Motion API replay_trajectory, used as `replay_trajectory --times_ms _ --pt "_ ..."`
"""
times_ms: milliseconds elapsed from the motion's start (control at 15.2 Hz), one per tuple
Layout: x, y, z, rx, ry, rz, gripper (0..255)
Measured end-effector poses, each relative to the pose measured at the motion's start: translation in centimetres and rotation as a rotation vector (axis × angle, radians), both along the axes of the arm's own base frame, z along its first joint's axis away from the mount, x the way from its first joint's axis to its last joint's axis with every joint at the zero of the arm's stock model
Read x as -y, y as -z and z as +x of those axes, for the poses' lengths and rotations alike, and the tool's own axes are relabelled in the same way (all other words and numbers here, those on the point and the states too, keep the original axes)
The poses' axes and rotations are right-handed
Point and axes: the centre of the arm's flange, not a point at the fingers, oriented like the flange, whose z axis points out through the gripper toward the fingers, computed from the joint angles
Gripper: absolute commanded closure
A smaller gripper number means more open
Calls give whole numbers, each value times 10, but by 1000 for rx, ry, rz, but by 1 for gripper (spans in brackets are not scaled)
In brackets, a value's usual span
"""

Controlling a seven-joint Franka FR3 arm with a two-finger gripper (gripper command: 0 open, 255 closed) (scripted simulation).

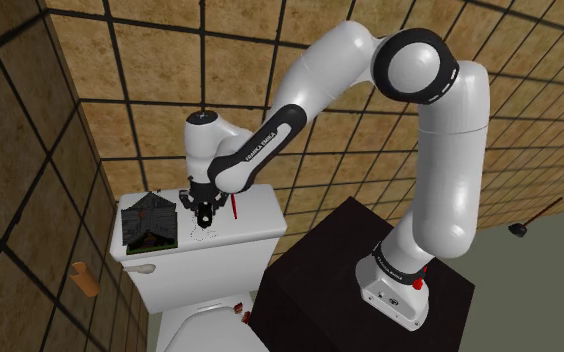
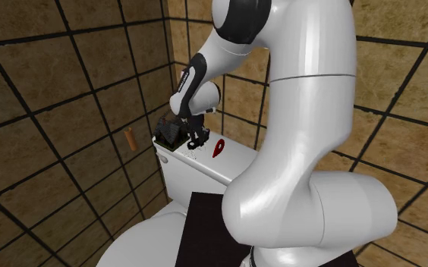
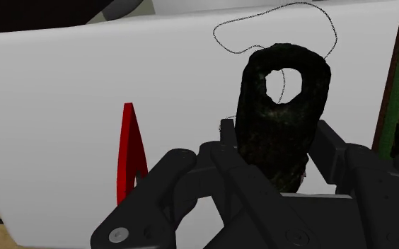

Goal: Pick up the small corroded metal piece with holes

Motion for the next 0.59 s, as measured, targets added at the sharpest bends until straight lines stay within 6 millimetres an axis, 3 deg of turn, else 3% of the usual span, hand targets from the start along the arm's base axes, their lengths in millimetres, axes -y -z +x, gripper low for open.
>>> replay_trajectory --times_ms 594 --pt "2 -46 2 0 0 0 255"
